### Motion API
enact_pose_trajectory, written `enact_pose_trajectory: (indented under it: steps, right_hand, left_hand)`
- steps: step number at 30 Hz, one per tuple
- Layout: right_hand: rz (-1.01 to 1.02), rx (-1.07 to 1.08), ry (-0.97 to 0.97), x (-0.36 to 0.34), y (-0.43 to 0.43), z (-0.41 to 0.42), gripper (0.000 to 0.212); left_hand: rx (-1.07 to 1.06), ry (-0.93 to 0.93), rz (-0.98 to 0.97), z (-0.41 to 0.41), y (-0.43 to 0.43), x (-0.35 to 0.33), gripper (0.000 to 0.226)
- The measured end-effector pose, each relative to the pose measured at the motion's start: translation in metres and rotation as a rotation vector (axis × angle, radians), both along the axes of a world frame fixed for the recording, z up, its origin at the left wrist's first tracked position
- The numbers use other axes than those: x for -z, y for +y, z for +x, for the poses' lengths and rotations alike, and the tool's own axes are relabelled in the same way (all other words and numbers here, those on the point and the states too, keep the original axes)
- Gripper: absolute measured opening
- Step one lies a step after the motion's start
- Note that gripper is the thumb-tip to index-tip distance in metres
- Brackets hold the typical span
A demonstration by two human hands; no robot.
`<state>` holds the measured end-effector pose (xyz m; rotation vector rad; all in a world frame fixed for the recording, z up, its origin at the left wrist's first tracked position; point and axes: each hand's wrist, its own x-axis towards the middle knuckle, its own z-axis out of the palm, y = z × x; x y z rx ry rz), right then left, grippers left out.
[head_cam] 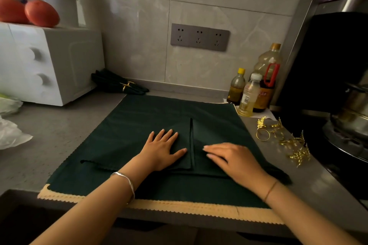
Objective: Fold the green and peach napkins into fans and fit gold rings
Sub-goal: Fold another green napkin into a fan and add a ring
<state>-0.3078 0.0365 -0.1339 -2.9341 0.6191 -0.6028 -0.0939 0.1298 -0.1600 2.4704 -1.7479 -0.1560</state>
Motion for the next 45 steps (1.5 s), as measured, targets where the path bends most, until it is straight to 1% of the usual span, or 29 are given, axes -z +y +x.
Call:
enact_pose_trajectory:
  steps: [2, 5, 7, 10, 15, 17, 20, 22, 24, 25, 27, 30, 32, 37, 45]
  right_hand:
    - [0.021, -0.002, 0.027, 0.011, 0.010, 0.001, 0.034]
    - [0.038, 0.000, 0.028, 0.019, 0.016, 0.000, 0.032]
    - [0.038, 0.010, 0.023, 0.021, 0.018, 0.001, 0.035]
    - [0.029, -0.017, 0.044, 0.024, 0.023, 0.002, 0.059]
    - [0.042, -0.015, 0.048, 0.025, 0.029, 0.001, 0.073]
    - [0.074, -0.008, 0.072, 0.024, 0.032, 0.000, 0.070]
    - [0.175, 0.019, 0.038, 0.018, 0.031, 0.000, 0.043]
    - [0.273, 0.075, -0.081, 0.010, 0.022, 0.007, 0.035]
    - [0.292, 0.131, -0.209, 0.001, 0.004, 0.024, 0.033]
    - [0.286, 0.146, -0.228, -0.001, -0.006, 0.035, 0.033]
    - [0.277, 0.168, -0.154, -0.004, -0.027, 0.061, 0.036]
    - [0.249, 0.200, 0.078, 0.005, -0.051, 0.095, 0.041]
    - [0.232, 0.219, 0.186, 0.013, -0.059, 0.105, 0.043]
    - [0.242, 0.210, 0.245, 0.026, -0.053, 0.084, 0.048]
    - [0.225, 0.245, 0.340, 0.027, -0.031, 0.000, 0.053]
  left_hand:
    - [0.001, -0.001, 0.008, -0.001, 0.001, -0.001, 0.074]
    - [0.005, -0.004, 0.017, -0.001, 0.001, -0.003, 0.074]
    - [0.006, -0.011, 0.021, -0.002, 0.001, -0.004, 0.073]
    - [0.019, 0.009, 0.017, -0.007, -0.003, -0.003, 0.068]
    - [0.073, 0.105, -0.004, -0.017, -0.012, -0.002, 0.059]
    - [0.083, 0.091, -0.007, -0.018, -0.013, 0.000, 0.059]
    - [0.090, 0.051, -0.008, -0.017, -0.013, 0.003, 0.059]
    - [0.097, 0.037, -0.009, -0.016, -0.014, 0.005, 0.059]
    - [0.099, 0.029, -0.009, -0.016, -0.014, 0.005, 0.060]
    - [0.099, 0.030, -0.005, -0.016, -0.014, 0.005, 0.060]
    - [0.101, 0.031, 0.002, -0.017, -0.013, 0.004, 0.060]
    - [0.101, 0.041, 0.013, -0.018, -0.012, 0.001, 0.060]
    - [0.096, 0.042, 0.021, -0.018, -0.012, 0.000, 0.060]
    - [0.094, 0.044, 0.022, -0.019, -0.012, 0.000, 0.060]
    - [0.102, 0.044, 0.018, -0.017, -0.014, 0.002, 0.060]
